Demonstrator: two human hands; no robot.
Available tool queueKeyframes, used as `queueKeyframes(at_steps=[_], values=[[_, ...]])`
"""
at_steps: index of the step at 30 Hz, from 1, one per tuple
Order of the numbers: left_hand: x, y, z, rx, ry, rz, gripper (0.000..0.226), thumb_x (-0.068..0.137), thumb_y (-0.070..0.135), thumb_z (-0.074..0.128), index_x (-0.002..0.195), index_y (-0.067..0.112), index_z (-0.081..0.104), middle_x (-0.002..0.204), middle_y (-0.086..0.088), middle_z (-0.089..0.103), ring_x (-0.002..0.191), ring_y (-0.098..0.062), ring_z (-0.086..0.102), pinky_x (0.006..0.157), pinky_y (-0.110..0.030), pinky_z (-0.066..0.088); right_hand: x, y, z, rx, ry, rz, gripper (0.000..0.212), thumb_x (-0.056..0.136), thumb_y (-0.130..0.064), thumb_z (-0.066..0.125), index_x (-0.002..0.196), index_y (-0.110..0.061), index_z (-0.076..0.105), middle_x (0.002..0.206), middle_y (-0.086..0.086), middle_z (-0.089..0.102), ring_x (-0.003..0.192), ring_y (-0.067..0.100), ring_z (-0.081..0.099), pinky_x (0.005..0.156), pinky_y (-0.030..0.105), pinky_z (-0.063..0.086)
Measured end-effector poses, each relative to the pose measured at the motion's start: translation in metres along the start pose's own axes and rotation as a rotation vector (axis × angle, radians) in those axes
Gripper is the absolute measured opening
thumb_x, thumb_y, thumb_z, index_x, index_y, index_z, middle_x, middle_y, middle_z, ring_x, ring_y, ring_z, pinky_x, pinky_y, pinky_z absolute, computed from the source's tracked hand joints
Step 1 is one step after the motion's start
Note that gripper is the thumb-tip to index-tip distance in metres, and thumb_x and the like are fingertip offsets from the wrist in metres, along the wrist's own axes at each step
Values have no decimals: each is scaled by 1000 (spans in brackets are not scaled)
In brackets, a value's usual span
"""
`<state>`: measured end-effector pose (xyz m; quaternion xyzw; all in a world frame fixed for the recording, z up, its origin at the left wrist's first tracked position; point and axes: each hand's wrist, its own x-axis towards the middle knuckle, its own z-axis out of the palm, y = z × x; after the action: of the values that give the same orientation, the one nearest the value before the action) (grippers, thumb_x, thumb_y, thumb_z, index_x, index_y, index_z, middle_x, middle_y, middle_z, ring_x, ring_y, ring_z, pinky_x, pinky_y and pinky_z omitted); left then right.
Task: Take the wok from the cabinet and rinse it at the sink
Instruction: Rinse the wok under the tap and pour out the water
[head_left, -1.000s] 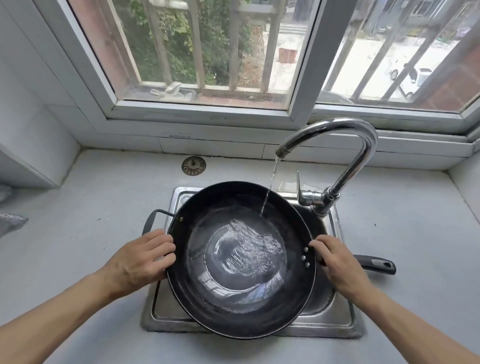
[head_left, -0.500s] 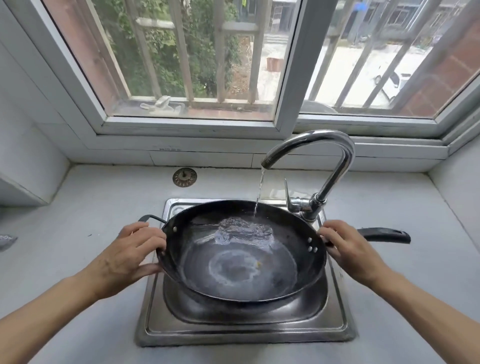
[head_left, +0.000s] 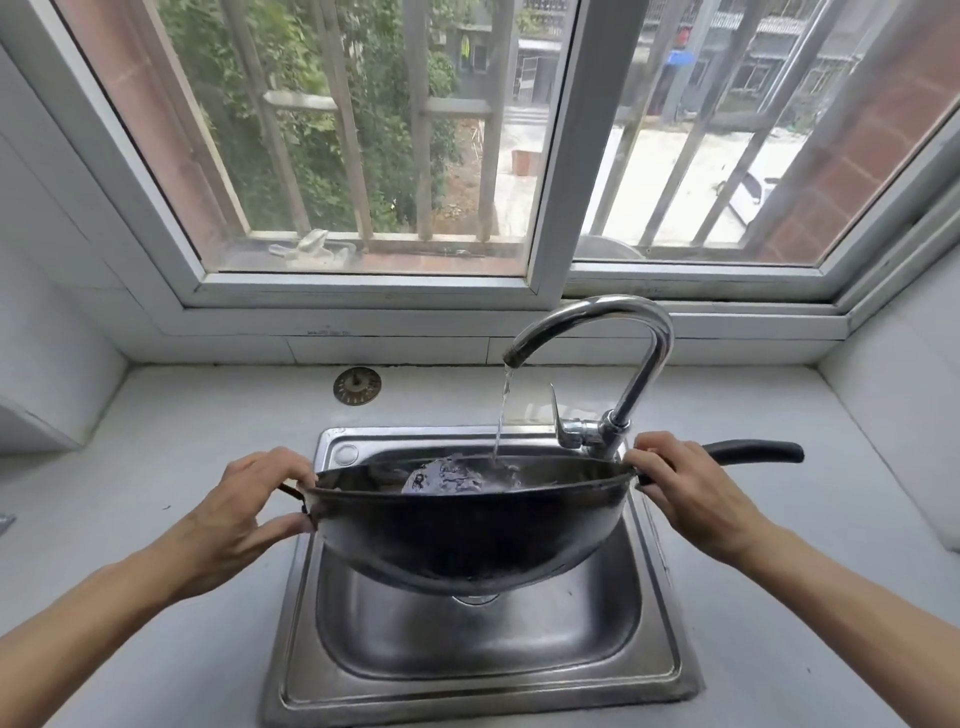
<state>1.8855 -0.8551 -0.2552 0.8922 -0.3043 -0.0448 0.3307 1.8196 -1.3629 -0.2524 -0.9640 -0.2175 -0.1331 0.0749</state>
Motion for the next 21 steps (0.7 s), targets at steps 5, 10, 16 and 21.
queueKeyframes(at_steps=[5,10,16,21], values=[[3,-7,3,11,-50,-71,37,87,66,50,106,36,55,111,14,60,112,-15,51,104,-32,32,-9,-2,4,76,-122,63,71,66,-2,84,122,-21,45,119,1,48,76,27,56,75,37,51],[13,-15,14,14,-120,-126,40,84,71,49,107,39,54,110,19,59,110,-12,47,106,-36,31,-16,0,18,138,-225,173,84,67,-1,83,131,-31,38,123,-8,42,75,26,57,74,39,53],[21,-22,27,6,-172,-173,47,81,74,48,112,38,53,113,22,56,117,-11,39,106,-30,30,-26,8,36,197,-349,218,82,74,-4,79,132,-38,33,124,-12,41,83,20,58,78,36,52],[32,-23,26,-101,-170,-193,32,87,63,57,103,36,58,104,14,63,103,-15,56,94,-38,45,-21,11,44,259,-441,251,70,83,-9,70,129,-40,28,114,-23,30,87,17,56,80,34,48]])
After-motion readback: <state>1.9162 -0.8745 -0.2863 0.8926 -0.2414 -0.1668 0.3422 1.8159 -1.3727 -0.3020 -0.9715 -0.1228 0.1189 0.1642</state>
